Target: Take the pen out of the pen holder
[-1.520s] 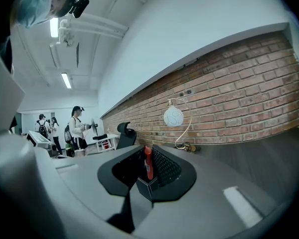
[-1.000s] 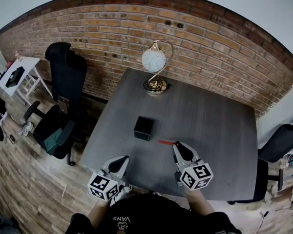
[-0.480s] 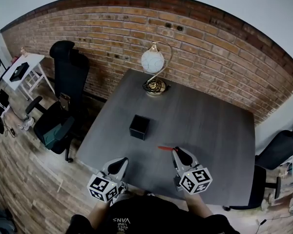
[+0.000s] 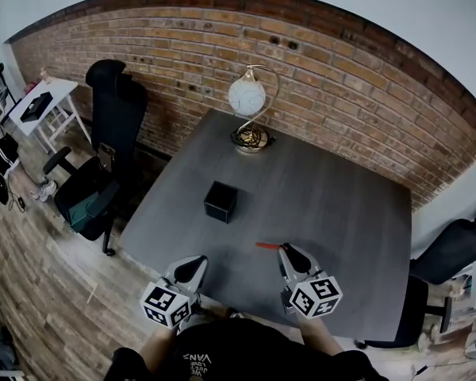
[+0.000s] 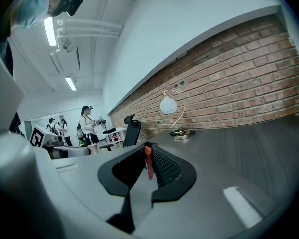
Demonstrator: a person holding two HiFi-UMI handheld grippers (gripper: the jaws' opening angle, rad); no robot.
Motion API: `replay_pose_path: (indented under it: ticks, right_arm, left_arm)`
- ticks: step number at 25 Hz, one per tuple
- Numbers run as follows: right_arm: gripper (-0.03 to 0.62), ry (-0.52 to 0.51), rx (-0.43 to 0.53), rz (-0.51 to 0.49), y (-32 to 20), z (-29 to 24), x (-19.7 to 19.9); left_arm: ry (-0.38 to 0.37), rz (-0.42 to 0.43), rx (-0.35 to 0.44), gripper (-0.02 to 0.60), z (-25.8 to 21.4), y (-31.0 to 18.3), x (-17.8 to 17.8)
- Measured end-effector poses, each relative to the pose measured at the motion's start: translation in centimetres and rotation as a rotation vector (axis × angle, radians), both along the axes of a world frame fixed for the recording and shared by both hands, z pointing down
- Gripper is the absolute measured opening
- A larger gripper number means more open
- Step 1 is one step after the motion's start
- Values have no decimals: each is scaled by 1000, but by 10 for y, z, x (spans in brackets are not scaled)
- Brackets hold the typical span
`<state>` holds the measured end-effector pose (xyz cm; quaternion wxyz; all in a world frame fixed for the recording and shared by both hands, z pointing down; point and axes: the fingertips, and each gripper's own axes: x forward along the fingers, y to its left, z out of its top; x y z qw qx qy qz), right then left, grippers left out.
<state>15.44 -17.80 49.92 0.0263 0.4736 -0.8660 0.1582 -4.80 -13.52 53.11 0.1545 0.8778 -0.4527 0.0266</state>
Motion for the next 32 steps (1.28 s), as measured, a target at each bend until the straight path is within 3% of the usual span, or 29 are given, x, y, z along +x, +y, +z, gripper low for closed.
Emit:
replay_pose_path:
  ticks: [17, 32]
  right_arm:
    - [49, 5, -75, -46, 24, 33, 18]
    - [49, 23, -103, -72, 28, 45, 17]
  left_arm:
    - [-3, -3, -23, 52, 8, 21, 32]
    - [-2, -30, -12, 52, 8, 22, 31]
